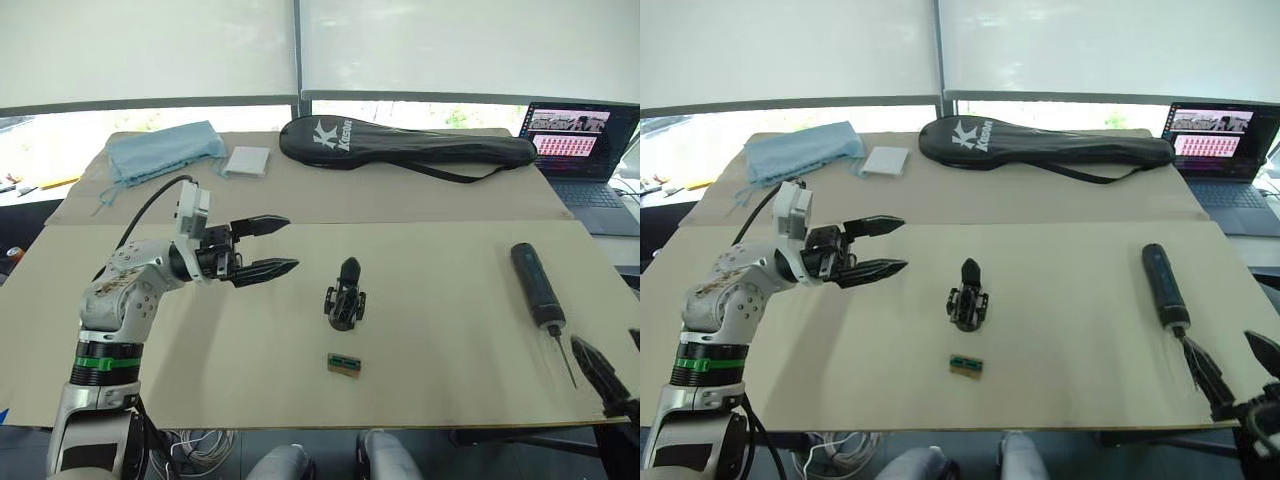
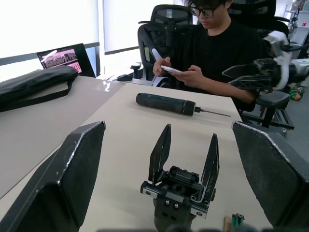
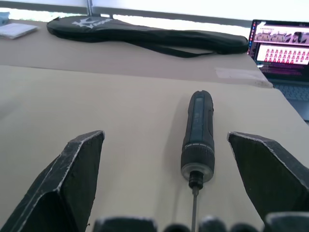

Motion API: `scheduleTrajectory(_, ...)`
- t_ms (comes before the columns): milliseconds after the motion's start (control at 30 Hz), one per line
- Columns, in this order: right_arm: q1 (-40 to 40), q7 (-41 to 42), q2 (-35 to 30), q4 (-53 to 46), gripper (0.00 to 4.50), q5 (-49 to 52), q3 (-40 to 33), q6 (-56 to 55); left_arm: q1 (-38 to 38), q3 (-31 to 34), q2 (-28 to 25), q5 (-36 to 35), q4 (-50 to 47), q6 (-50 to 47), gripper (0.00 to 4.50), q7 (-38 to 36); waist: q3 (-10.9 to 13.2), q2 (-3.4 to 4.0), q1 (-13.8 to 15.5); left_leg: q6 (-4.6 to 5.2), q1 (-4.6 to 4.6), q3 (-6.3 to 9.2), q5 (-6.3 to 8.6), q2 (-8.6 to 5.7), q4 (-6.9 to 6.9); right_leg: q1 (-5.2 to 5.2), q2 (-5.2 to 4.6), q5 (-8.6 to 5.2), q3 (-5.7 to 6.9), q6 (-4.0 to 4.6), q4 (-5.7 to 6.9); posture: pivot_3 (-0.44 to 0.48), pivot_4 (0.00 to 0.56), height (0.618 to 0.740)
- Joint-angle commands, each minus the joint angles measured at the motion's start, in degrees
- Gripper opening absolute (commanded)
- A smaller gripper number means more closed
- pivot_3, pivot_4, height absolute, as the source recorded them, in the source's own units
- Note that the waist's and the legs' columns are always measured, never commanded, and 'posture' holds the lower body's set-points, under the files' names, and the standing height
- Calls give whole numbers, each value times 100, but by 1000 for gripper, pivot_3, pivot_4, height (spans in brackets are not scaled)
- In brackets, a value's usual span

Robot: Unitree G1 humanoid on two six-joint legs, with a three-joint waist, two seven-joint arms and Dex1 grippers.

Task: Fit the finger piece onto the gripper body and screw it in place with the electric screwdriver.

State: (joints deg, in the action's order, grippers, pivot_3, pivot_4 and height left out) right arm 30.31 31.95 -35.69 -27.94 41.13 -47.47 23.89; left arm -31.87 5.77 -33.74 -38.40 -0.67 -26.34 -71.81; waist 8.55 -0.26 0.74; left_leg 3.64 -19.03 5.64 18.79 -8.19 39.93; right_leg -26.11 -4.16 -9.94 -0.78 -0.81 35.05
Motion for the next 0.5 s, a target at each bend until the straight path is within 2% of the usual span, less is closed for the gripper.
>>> scheduleTrajectory(33, -510, -229, -806, 652, 4500, -19, 177, 988, -132, 111, -9, -129, -225, 15, 4430, 79, 2, -3, 8, 4, -2, -3, -2, 0, 0, 0, -3, 3, 1, 3, -4, 0, 150, 740)
scheduleTrajectory(133, -1232, -233, -1198, 1314, 4500, -21, 401, 1335, -113, 104, 4, -143, -264, -5, 4430, 101, 5, -8, 13, 32, -10, -1, -19, 9, -3, -4, 1, 3, 7, 5, -6, 0, 150, 740)
scheduleTrajectory(267, -2315, -46, -1836, 2758, 4500, -577, 1303, 1699, -62, 84, 42, -122, -355, 22, 4430, 179, 5, -9, 1, 39, -15, -7, -21, 7, 6, -3, -5, 7, 6, 9, -7, 0, 150, 740)
scheduleTrajectory(400, -3306, 497, -1997, 3730, 4500, -883, 2116, 1629, 13, 109, 52, -147, -484, 11, 4430, 249, 5, -9, 1, 41, -17, -7, -22, 9, 4, -8, -4, 7, 9, 10, -7, 0, 150, 740)
scheduleTrajectory(500, -3981, 609, -1997, 4448, 4500, -1318, 2604, 1415, 89, 155, 34, -187, -598, -10, 4430, 314, 6, -8, -5, 41, -21, -7, -23, 8, 13, -7, -5, 8, 8, 11, -7, 0, 150, 740)
